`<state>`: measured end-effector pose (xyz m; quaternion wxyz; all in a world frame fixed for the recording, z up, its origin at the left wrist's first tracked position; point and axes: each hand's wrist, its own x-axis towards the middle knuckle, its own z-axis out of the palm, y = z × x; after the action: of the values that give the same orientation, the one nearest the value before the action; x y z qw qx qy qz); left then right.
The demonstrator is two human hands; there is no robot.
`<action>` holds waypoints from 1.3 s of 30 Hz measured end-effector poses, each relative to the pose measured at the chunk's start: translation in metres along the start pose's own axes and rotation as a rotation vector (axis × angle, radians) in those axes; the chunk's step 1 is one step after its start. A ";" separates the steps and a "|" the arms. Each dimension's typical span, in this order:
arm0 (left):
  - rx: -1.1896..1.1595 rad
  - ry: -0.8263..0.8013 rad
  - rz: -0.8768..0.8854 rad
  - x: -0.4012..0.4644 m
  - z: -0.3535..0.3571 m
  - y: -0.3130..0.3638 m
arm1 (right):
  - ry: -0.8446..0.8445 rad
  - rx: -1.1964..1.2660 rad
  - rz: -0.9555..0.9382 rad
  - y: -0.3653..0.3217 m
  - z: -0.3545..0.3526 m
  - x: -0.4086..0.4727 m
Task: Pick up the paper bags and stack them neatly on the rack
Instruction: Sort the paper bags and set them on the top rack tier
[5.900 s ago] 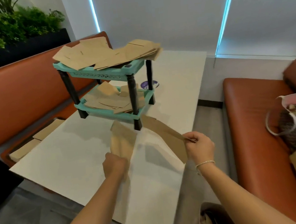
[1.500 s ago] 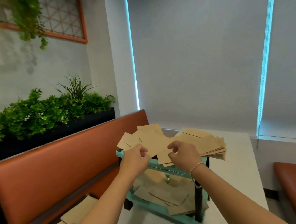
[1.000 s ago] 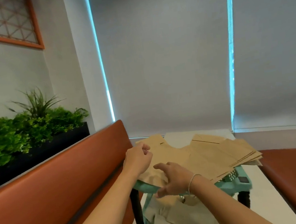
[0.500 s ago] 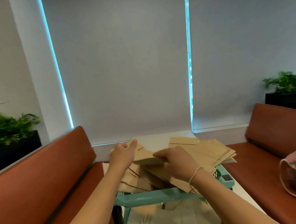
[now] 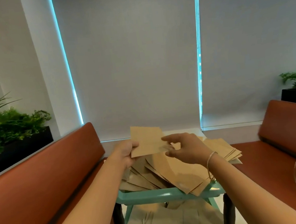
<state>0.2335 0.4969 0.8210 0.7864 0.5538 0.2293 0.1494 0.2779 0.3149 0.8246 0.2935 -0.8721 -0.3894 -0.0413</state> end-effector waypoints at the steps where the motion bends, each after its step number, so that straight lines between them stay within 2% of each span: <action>1: 0.031 0.029 0.023 0.002 -0.003 -0.001 | -0.019 -0.038 0.085 0.006 0.000 0.002; 4: 0.080 0.085 0.094 0.013 -0.013 -0.007 | -0.135 -0.189 0.331 0.025 0.004 0.004; 6: 0.097 0.089 0.127 0.016 -0.016 -0.011 | -0.225 -0.273 0.431 0.029 0.012 0.003; 9: 0.093 0.072 0.155 0.023 -0.020 -0.019 | -0.306 -0.402 0.513 0.027 0.027 0.002; 14: 0.011 0.052 0.192 0.026 -0.019 -0.030 | -0.309 -0.464 0.630 0.024 0.039 0.008; 28: -0.061 0.054 0.199 0.030 -0.021 -0.048 | -0.311 -0.458 0.722 0.018 0.052 0.027; 35: -0.062 0.036 0.195 0.033 -0.022 -0.052 | -0.196 -0.431 0.737 0.028 0.053 0.034; 39: -0.053 0.026 0.197 0.031 -0.019 -0.054 | -0.077 -0.313 0.730 0.039 0.049 0.041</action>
<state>0.2489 0.5094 0.7590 0.7790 0.5508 0.1799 0.2394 0.3263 0.3478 0.7777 0.1375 -0.9883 -0.0535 0.0397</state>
